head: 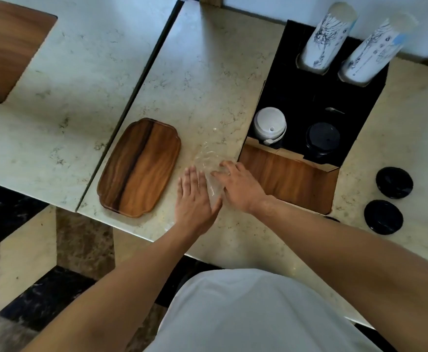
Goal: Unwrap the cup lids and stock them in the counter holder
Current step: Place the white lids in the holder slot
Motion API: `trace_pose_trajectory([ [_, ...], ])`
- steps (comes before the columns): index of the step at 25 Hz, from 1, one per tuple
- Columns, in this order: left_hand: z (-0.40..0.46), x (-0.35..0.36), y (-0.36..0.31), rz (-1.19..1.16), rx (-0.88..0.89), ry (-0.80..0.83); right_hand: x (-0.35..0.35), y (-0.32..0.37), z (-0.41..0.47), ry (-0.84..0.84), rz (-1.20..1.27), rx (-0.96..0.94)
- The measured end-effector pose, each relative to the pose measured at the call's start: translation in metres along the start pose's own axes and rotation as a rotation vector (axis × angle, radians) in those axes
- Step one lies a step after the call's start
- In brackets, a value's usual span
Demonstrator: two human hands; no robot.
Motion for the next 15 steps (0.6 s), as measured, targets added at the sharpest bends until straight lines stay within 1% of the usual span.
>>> trace_pose_trajectory([
  [4, -0.017, 0.012, 0.017, 0.019, 0.058, -0.031, 0.009, 0.006, 0.010, 0.014, -0.050, -0.022],
  [9, -0.025, 0.024, 0.026, 0.053, 0.060, 0.027, 0.015, 0.010, 0.011, 0.018, -0.136, -0.011],
  [12, -0.025, 0.018, 0.022, 0.030, 0.065, 0.000, 0.011, 0.011, 0.007, 0.000, -0.094, -0.014],
  [15, -0.023, 0.005, 0.015, 0.009, 0.068, -0.046, 0.005, 0.009, -0.002, -0.055, -0.003, -0.033],
])
Point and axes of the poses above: each hand's wrist, its own z-axis towards the middle knuckle, its own x-axis out of the palm, y = z × x, the point moved 2 cm from there along z, towards the middle knuckle, and after that the axes turned 11 degrees about z, right-handed, at the moved point
